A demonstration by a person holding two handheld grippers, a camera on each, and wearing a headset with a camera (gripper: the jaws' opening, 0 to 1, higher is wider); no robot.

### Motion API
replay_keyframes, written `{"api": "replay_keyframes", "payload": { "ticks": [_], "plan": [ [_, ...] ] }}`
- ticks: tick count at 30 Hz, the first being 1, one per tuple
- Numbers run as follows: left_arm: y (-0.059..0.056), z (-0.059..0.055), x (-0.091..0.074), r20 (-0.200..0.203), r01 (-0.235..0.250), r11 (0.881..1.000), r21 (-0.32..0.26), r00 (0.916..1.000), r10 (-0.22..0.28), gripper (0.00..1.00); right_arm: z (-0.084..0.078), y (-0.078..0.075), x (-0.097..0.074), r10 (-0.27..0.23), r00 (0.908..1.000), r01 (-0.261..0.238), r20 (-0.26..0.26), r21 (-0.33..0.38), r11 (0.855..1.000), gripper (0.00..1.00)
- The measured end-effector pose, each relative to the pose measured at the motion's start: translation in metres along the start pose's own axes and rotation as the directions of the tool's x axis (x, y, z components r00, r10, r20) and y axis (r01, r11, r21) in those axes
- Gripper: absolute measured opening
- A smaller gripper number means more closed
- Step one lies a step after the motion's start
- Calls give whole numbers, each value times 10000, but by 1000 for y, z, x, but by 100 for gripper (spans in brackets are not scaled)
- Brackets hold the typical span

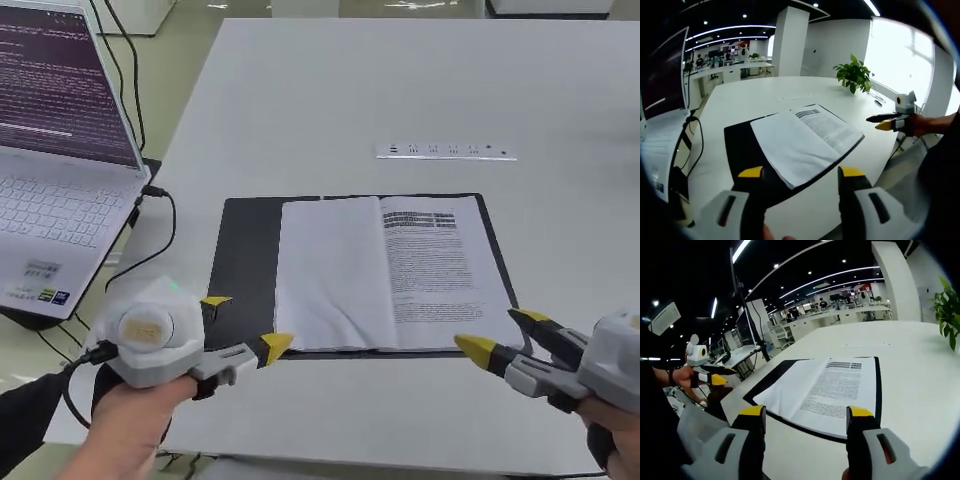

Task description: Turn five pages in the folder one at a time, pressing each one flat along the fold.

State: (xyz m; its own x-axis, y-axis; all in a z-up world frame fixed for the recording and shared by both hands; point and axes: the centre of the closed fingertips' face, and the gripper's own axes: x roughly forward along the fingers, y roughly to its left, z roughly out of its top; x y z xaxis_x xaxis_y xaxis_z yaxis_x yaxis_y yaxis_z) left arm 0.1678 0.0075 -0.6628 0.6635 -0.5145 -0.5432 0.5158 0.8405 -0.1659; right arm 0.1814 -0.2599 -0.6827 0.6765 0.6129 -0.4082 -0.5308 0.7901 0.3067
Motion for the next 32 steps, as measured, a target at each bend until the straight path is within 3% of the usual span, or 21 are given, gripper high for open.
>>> {"api": "replay_keyframes", "payload": {
  "ticks": [9,16,24,32],
  "plan": [
    [1,7,-6,319,-372,9991,-180,9988,378,61,-8,4,-7,168,9996,-166,-234,64,9998,65],
    [0,-1,-11,313,-541,9980,-331,9980,552,62,-4,7,-6,278,9993,-279,-269,-6,9996,65],
    [-2,-1,-14,396,-619,9973,-406,9972,636,63,0,5,-6,320,9994,-321,-135,-94,9994,67],
    [-4,-2,-13,401,-579,9974,-439,9974,597,63,-6,-1,-15,156,9997,-156,-175,-28,9999,66]
  ]
}}
